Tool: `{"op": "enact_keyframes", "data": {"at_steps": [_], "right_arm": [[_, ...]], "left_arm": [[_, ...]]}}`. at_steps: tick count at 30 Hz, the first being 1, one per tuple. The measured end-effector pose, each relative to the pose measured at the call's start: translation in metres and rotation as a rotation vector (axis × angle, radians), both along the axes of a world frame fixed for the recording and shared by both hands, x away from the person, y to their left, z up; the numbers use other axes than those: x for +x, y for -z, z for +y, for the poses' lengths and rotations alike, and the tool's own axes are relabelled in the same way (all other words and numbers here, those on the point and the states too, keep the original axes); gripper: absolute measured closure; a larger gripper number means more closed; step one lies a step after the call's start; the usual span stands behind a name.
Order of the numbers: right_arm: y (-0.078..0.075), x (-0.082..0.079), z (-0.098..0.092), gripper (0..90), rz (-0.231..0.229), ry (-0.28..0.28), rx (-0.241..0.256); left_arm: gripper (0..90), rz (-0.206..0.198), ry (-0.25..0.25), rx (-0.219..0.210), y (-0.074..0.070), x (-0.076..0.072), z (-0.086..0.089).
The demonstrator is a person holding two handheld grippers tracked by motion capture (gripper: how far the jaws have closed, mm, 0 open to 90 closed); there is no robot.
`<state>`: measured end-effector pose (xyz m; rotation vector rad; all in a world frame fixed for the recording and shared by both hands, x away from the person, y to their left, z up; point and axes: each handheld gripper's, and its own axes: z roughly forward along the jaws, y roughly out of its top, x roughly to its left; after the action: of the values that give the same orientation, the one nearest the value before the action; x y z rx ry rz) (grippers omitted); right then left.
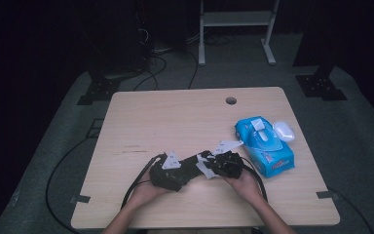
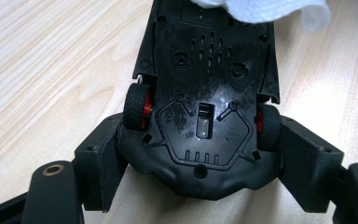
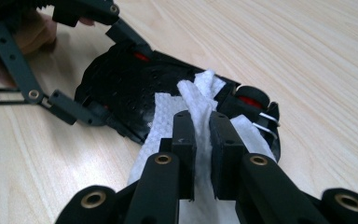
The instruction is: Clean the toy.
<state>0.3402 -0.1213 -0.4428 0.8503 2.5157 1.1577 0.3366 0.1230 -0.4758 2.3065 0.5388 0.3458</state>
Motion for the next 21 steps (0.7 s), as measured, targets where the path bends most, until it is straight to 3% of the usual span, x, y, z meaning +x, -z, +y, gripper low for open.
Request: {"op": "enact_keyframes", "data": {"at_steps": [6, 13, 17, 21], "right_arm": [[0.003, 0.006, -0.008, 81.2, 0.062, -0.001, 0.053], [0.002, 0.002, -0.017, 81.1, 0.055, 0.018, 0.038], [0.001, -0.001, -0.014, 81.0, 0.032, -0.01, 0.01], [0.001, 0.004, -0.02, 81.0, 0.065, 0.038, 0.033]], "left_arm": [[24.3, -0.009, -0.002, -0.004, 0.0, -0.001, 0.0], [24.3, -0.01, 0.006, -0.001, 0.0, -0.001, 0.0], [24.3, -0.006, 0.009, -0.002, 0.0, -0.001, -0.001], [24.3, -0.002, 0.005, -0.006, 0.0, 0.0, -0.001]]}}
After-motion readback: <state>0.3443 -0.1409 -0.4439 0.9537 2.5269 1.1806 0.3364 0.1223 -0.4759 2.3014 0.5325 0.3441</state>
